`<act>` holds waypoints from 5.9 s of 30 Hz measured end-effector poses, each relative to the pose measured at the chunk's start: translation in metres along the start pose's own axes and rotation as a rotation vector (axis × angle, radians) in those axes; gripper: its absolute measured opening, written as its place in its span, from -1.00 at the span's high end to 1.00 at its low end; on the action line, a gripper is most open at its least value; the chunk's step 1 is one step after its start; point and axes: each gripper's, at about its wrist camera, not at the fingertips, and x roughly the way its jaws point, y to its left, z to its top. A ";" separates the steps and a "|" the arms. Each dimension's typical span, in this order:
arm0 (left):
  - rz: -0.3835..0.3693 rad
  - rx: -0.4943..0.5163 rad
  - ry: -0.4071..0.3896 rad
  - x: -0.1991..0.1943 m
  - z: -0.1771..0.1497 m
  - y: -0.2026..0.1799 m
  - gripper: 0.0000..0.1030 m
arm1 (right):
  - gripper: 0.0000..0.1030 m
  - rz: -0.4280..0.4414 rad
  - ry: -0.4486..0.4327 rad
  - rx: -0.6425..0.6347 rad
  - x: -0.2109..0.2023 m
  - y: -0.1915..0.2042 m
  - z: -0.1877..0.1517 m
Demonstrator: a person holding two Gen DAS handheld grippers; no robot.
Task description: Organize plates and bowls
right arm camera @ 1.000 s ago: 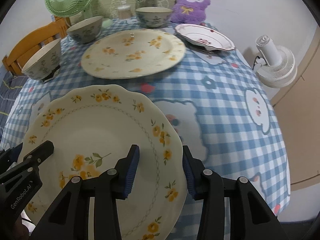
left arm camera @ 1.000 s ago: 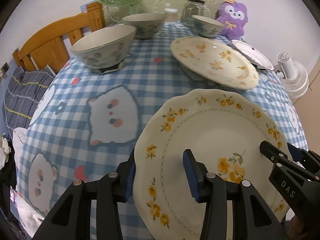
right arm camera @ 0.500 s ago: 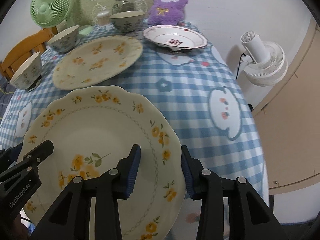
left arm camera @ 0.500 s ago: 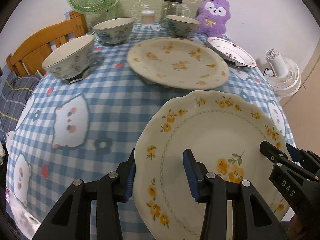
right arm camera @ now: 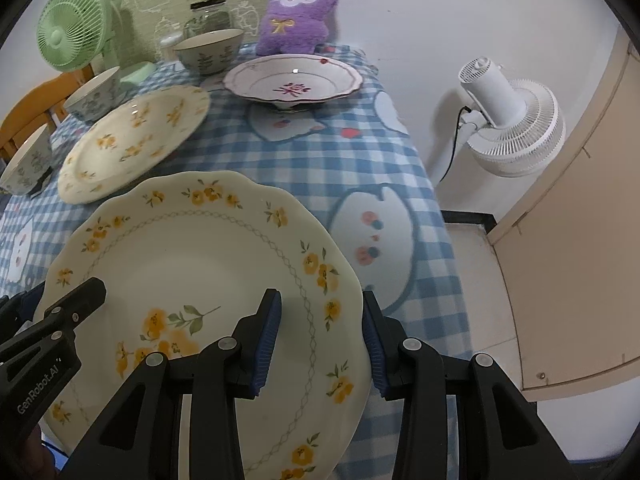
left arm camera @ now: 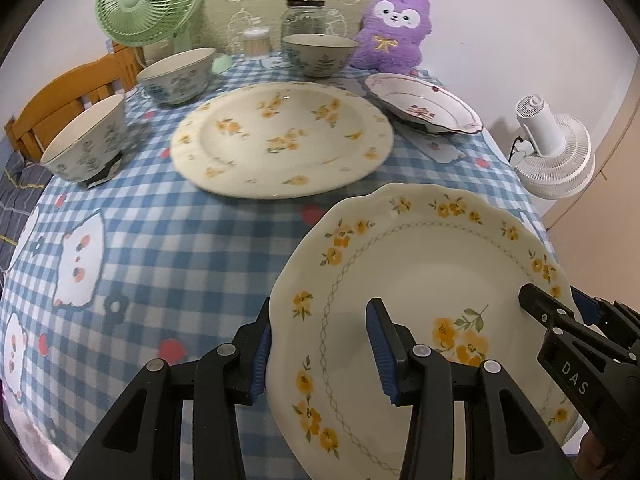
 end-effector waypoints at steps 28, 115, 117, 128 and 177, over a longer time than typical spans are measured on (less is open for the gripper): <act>-0.056 0.058 0.019 0.003 0.002 -0.022 -0.57 | -0.56 0.001 -0.010 0.052 0.003 -0.008 0.008; 0.000 0.069 -0.169 -0.054 0.198 0.091 -0.78 | -0.57 0.030 -0.217 0.120 -0.075 0.098 0.203; 0.011 0.064 -0.158 -0.041 0.199 0.091 -0.77 | -0.57 0.051 -0.210 0.124 -0.064 0.097 0.205; 0.054 0.052 -0.095 0.017 0.192 0.088 -0.75 | -0.57 0.103 -0.168 0.092 -0.006 0.105 0.208; 0.033 -0.032 0.106 0.105 0.160 0.117 -0.15 | -0.09 0.115 0.103 0.013 0.111 0.131 0.184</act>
